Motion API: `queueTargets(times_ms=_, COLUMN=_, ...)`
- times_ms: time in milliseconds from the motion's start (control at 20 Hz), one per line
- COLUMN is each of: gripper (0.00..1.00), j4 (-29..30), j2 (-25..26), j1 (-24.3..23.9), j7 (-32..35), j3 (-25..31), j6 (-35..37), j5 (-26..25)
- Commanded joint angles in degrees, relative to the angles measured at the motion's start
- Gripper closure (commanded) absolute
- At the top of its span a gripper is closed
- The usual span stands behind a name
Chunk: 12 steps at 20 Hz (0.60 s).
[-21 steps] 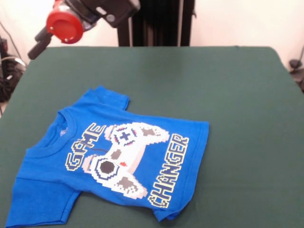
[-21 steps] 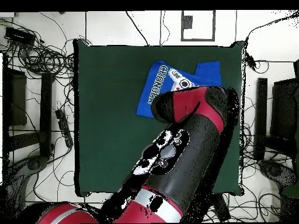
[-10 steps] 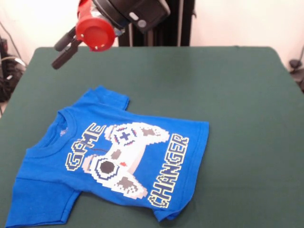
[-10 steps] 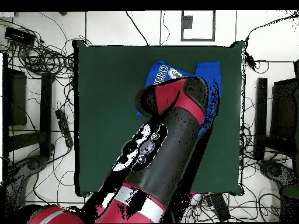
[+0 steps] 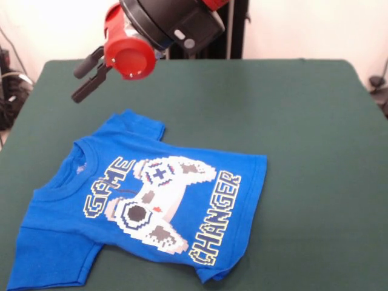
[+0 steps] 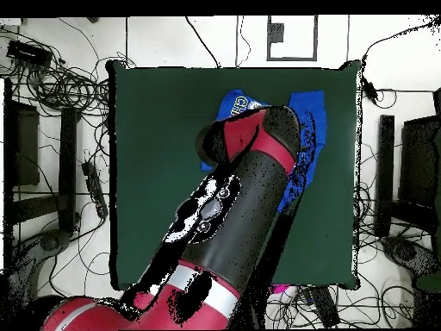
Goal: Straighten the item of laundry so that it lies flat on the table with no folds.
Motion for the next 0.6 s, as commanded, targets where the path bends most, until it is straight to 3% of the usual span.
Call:
queueTargets(times_ms=50, gripper=0.0, j4=-0.5, j2=3.8, j1=1.7, j7=-6.9, j3=8.7, j6=5.9, j5=1.2)
queueTargets(times_ms=600, gripper=0.0, j4=-2.4, j2=6.6, j1=2.6, j7=-5.6, j3=6.9, j6=5.7, j5=-0.4)
